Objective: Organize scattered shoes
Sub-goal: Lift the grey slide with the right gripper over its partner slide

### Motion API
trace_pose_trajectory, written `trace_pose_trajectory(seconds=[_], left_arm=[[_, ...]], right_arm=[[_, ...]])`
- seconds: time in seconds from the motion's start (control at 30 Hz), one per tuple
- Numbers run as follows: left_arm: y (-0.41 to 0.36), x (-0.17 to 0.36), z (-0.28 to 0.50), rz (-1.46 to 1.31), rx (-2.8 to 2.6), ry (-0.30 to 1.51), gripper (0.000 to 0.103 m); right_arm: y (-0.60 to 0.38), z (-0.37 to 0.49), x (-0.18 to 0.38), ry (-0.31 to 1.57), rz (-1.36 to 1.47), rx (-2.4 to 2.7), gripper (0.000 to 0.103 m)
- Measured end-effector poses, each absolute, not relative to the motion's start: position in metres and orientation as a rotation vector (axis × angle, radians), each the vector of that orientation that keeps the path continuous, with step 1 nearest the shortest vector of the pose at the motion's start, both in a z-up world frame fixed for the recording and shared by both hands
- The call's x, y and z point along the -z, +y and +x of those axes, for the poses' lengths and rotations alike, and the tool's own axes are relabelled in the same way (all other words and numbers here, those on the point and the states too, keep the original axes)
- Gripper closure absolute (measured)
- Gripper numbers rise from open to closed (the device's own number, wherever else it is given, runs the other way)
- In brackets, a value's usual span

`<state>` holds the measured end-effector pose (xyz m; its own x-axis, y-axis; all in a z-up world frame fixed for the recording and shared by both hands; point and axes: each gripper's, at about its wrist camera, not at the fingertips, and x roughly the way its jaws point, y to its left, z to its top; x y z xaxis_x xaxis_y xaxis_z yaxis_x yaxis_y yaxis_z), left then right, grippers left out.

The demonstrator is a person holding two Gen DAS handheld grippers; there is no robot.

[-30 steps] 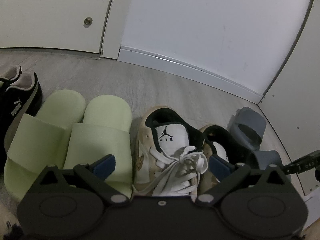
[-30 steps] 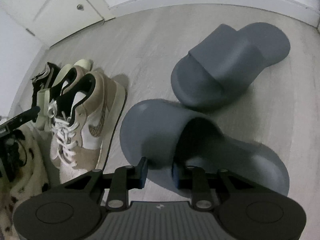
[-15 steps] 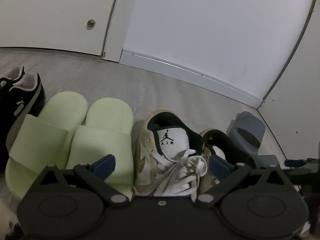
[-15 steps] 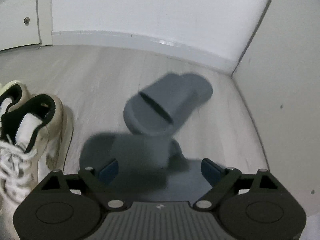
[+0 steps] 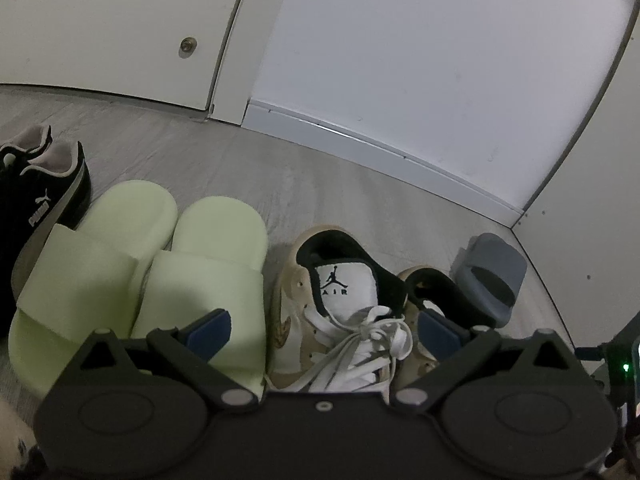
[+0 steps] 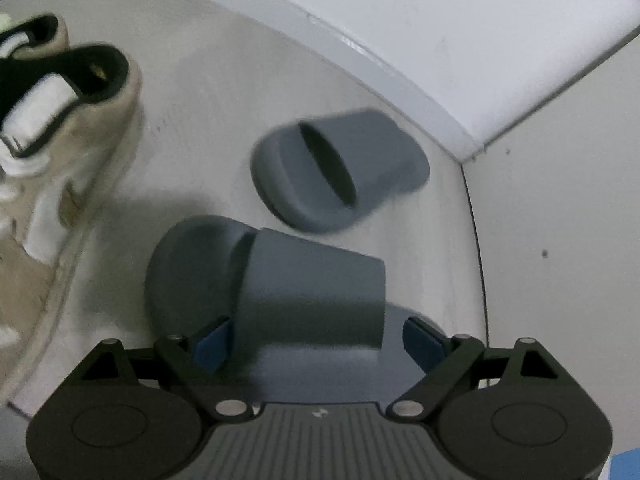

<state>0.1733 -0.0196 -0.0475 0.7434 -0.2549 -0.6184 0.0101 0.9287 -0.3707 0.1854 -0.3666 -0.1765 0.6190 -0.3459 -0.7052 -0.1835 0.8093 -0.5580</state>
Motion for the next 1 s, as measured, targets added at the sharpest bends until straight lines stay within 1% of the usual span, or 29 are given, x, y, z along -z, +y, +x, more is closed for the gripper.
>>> trace_pose_trajectory(seconds=[0.1, 0.17, 0.2, 0.23, 0.27, 0.4, 0.6, 0.67, 0.73, 0.8, 0.83, 0.97, 1.0], left_arm=[[-0.020, 0.047, 0.173, -0.354, 0.148, 0.718, 0.002], [-0.020, 0.047, 0.172, -0.352, 0.147, 0.718, 0.002], [-0.020, 0.047, 0.172, -0.352, 0.146, 0.718, 0.002], [-0.019, 0.047, 0.172, -0.352, 0.146, 0.718, 0.002], [-0.019, 0.047, 0.172, -0.354, 0.146, 0.718, 0.002], [-0.020, 0.047, 0.173, -0.354, 0.147, 0.718, 0.002], [-0.024, 0.047, 0.173, -0.329, 0.152, 0.718, 0.002], [-0.025, 0.047, 0.173, -0.322, 0.152, 0.717, 0.002], [-0.025, 0.047, 0.172, -0.319, 0.153, 0.716, 0.002], [-0.025, 0.047, 0.173, -0.323, 0.154, 0.717, 0.002], [-0.024, 0.047, 0.173, -0.326, 0.155, 0.717, 0.002], [-0.024, 0.046, 0.172, -0.335, 0.163, 0.713, 0.002], [-0.024, 0.046, 0.172, -0.335, 0.165, 0.712, 0.002]], right_arm=[[-0.374, 0.190, 0.177, 0.945, -0.616, 0.128, 0.011], [-0.376, 0.193, 0.180, 0.959, -0.600, 0.125, 0.014], [-0.376, 0.193, 0.181, 0.960, -0.603, 0.108, 0.020], [-0.374, 0.193, 0.182, 0.963, -0.608, 0.091, 0.024], [-0.370, 0.193, 0.181, 0.964, -0.618, 0.083, 0.024], [-0.365, 0.193, 0.190, 0.951, -0.804, 0.024, 0.025], [-0.387, 0.185, 0.196, 0.830, -1.134, -0.232, 0.026], [-0.394, 0.188, 0.194, 0.826, -1.173, -0.274, 0.027], [-0.402, 0.191, 0.194, 0.810, -1.204, -0.302, 0.024], [-0.406, 0.193, 0.188, 0.843, -1.144, -0.292, 0.020], [-0.410, 0.195, 0.180, 0.878, -1.041, -0.278, 0.017], [-0.419, 0.188, 0.150, 0.863, -0.715, -0.224, 0.009], [-0.425, 0.185, 0.137, 0.853, -0.542, -0.180, 0.006]])
